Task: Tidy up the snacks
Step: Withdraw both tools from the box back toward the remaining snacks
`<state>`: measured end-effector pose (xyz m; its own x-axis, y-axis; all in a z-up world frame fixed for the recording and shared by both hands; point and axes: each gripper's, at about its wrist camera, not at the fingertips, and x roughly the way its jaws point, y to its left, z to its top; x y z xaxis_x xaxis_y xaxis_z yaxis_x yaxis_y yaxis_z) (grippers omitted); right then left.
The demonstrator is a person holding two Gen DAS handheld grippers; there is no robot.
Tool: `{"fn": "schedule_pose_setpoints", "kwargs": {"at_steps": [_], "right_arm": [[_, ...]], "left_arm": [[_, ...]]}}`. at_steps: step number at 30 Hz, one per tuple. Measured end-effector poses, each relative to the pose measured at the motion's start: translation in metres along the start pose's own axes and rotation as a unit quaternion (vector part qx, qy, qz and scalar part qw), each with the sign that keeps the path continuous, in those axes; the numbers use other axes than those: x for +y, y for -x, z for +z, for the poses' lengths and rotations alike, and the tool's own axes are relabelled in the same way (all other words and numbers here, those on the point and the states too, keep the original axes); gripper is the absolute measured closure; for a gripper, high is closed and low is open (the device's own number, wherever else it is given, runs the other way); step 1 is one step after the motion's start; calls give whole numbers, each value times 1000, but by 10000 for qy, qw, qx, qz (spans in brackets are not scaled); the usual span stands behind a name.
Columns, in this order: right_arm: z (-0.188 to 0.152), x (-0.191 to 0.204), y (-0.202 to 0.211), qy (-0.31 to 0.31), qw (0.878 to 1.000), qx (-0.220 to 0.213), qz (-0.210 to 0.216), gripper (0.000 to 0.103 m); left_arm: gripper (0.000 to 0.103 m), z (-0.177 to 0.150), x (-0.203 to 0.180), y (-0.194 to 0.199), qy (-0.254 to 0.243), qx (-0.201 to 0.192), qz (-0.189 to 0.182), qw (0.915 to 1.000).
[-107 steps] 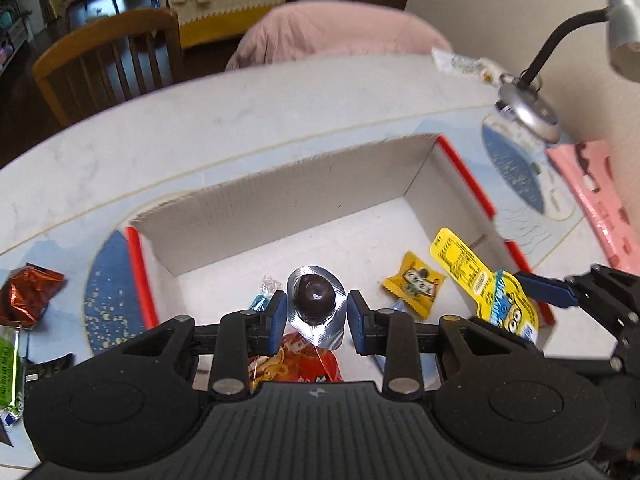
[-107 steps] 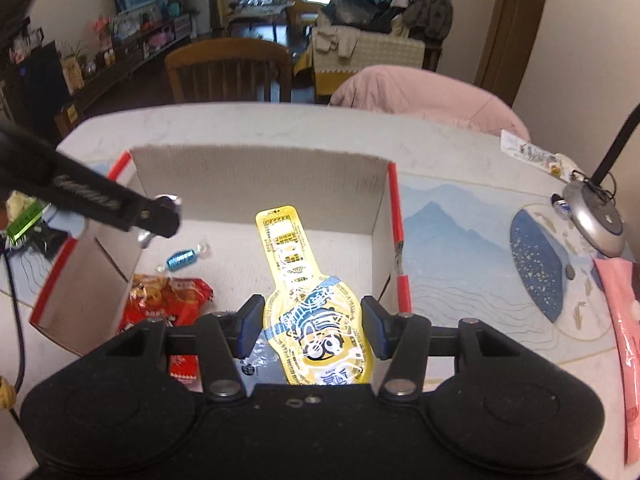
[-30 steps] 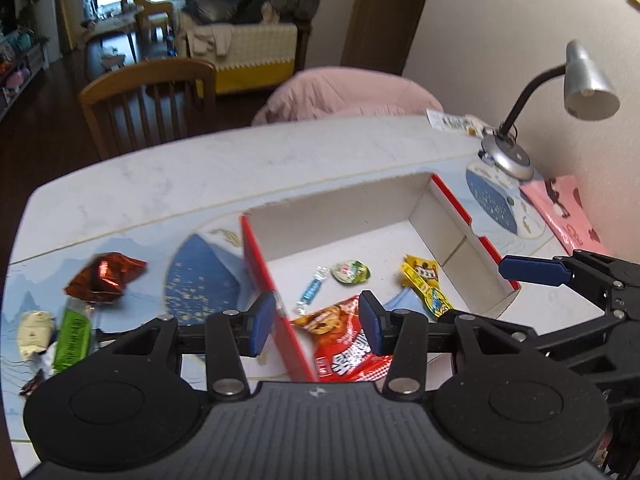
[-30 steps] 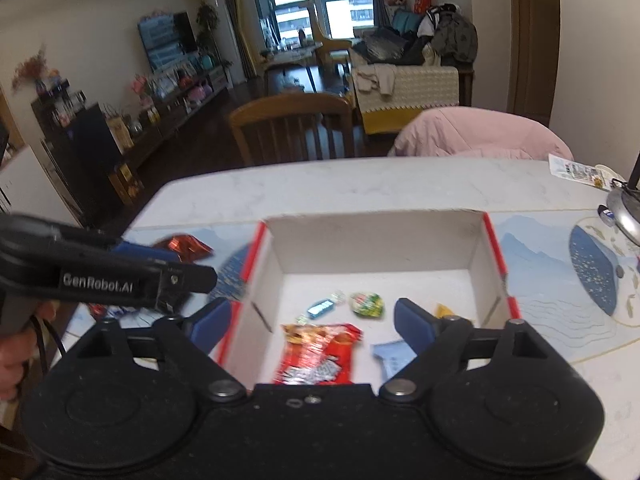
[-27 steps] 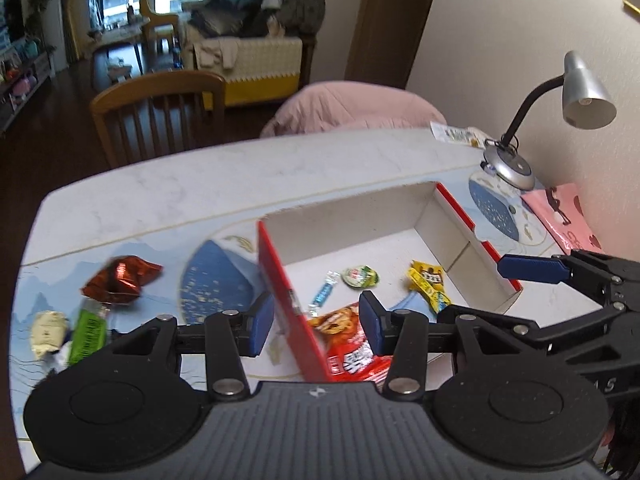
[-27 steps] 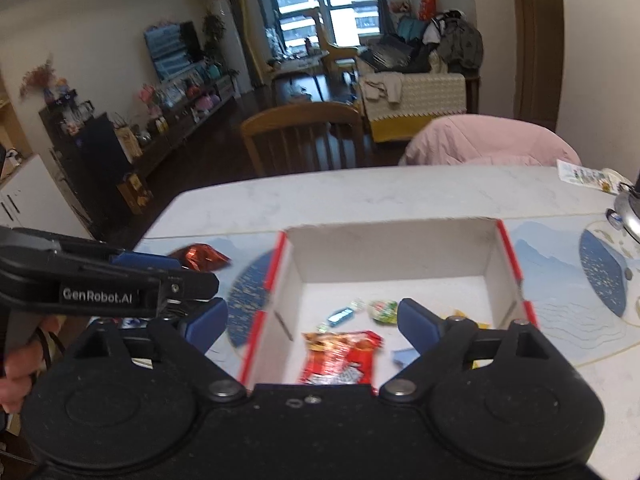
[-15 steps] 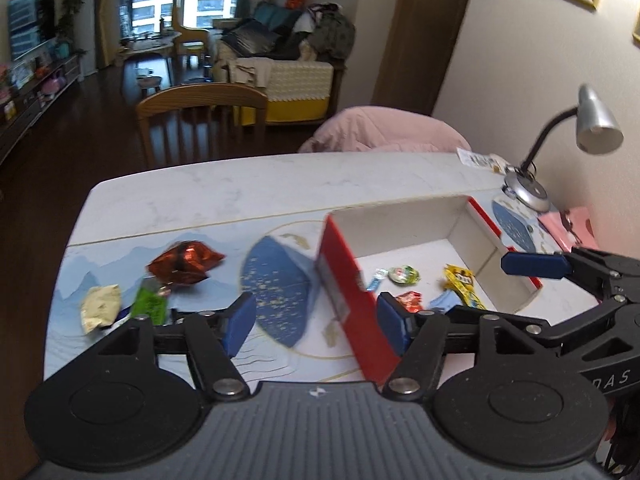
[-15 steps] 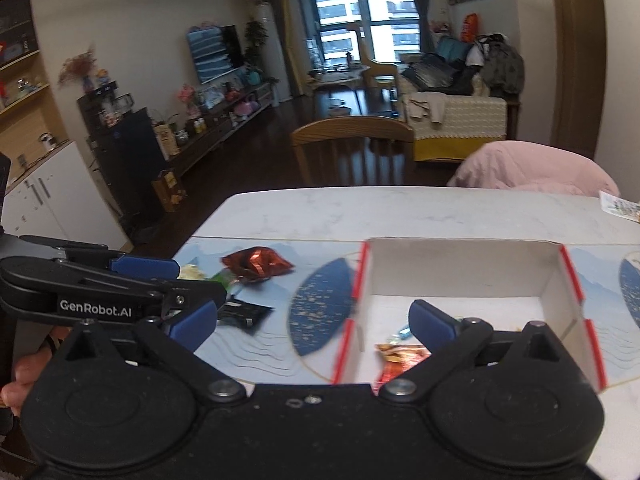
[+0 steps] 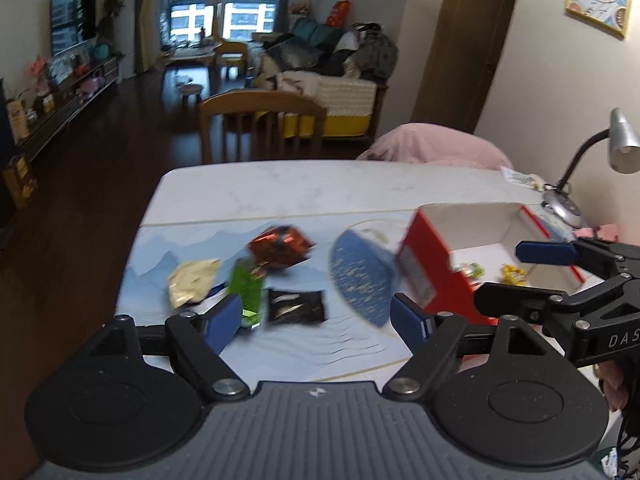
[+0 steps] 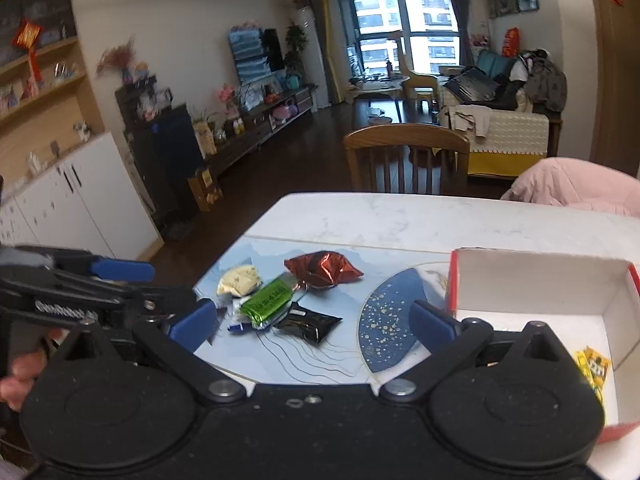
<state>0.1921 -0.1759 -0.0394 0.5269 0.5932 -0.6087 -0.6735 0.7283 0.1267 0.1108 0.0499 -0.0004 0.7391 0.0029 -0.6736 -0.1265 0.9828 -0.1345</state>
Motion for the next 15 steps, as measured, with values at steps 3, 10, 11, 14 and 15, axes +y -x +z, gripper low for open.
{"fn": "schedule_pose_setpoints", "kwargs": {"at_steps": [3,10,11,14,15], "right_arm": [[-2,11,-20,316,9993,208,48,0],[1,23,-67,650,9954,679,209,0],[2,24,-75,689,9946,736,240,0],[2,28,-95,919,9915,887,255,0],[2,29,-101,988,9902,957,259,1]], "left_arm": [[22,-7,21,-6,85,86,128,9998],[22,-20,60,-26,233,317,426,9983],[22,-22,65,-30,247,350,467,9980],[22,-26,79,-43,340,483,537,9968],[22,-27,83,-48,373,526,558,9964]]}}
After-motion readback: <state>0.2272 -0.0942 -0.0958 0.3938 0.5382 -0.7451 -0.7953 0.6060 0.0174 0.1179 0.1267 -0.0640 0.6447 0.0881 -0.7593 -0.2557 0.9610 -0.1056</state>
